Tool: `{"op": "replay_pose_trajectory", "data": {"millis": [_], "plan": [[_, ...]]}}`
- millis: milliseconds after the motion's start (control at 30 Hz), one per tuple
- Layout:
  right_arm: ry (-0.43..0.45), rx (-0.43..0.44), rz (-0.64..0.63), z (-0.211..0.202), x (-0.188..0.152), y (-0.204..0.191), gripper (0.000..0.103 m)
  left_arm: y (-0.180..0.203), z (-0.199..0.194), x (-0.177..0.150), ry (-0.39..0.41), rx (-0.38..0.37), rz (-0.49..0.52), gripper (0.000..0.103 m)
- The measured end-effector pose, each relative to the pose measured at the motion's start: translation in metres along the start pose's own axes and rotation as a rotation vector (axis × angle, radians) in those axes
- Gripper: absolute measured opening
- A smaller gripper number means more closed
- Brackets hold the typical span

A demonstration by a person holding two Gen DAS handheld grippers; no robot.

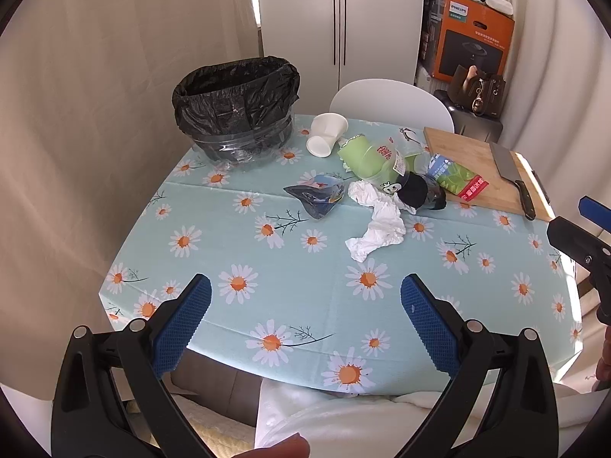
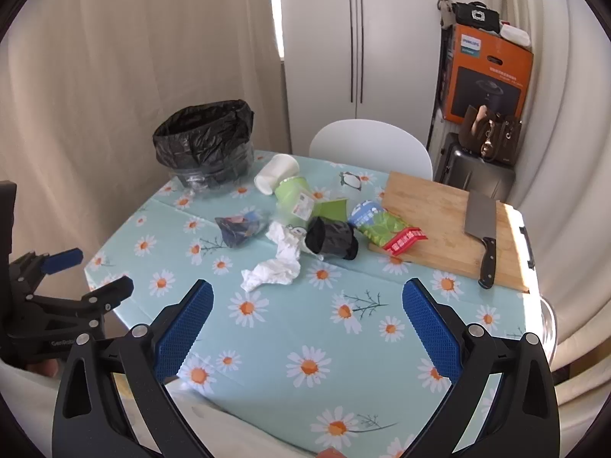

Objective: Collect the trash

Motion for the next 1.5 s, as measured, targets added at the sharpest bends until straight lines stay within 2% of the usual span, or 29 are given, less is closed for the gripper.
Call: {"op": "replay_pose_trajectory", "data": {"millis": [400,933,1500], "plan": [[0.004,-0.027,-0.013,0.000,0.006,0.004,0.095,0.000,0.002,0.002,0.001,-0.007,-0.019,0.097],[0.000,0.000,-0.018,0.002,0.006,0.002,0.095,-0.001,-0.001,0.003,0.018,0.004,-0.031,0.097],[0.012,0.011,-0.012,-0.001,0.004,0.007,0.095,0.010,-0.001,0.003,0.020,-0.028,-0.013,0.097]]}}
Point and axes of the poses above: each gripper's, at about its wrist camera, not at the fingertips, and z roughly the way its jaws point, y to its right, x to its top, the point moved 7 cm from there along z, roughly the way its jaws point, and after that the axes turned 1 degree about y, right-handed, at the moved point
